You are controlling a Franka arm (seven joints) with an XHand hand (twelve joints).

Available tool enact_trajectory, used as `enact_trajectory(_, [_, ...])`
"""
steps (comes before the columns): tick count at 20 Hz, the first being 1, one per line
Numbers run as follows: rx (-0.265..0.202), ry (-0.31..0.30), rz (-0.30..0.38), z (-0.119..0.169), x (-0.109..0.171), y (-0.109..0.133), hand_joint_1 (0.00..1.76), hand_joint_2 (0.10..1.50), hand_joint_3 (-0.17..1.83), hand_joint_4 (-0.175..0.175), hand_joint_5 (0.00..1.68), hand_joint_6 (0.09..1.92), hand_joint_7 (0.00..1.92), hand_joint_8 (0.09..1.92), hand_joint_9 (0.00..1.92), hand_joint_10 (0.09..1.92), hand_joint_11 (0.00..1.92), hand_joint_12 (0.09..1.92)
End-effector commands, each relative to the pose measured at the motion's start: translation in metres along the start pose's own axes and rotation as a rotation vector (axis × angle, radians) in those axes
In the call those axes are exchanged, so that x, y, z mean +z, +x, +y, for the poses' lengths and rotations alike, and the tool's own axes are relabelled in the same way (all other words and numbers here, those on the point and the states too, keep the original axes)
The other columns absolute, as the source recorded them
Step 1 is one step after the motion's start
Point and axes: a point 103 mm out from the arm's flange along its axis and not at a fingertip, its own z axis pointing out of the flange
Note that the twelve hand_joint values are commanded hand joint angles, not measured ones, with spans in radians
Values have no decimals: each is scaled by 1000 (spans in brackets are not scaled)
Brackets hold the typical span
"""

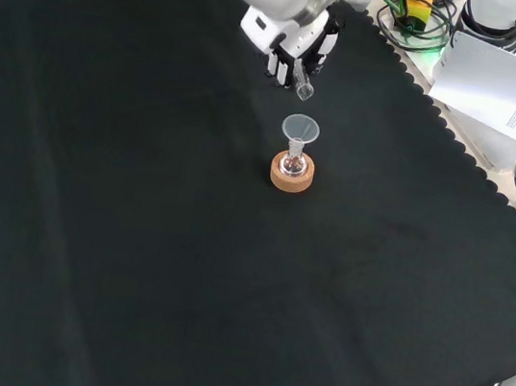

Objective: Pour the water from the graduated cylinder into the round-bottom flask.

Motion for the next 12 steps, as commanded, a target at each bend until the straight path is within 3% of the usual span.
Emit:
enact_trajectory(1, [-121,-110,212,1,6,-12,1365,1108,1,78,1048,618,981,1044,1340,139,1032,893])
enact_trajectory(5, [-199,-169,297,7,11,-19,1363,1112,3,78,1043,624,973,1057,1338,137,1031,893])
enact_trajectory(12, [-277,-242,434,18,15,-31,1363,1113,3,79,1040,627,969,1061,1335,136,1029,892])
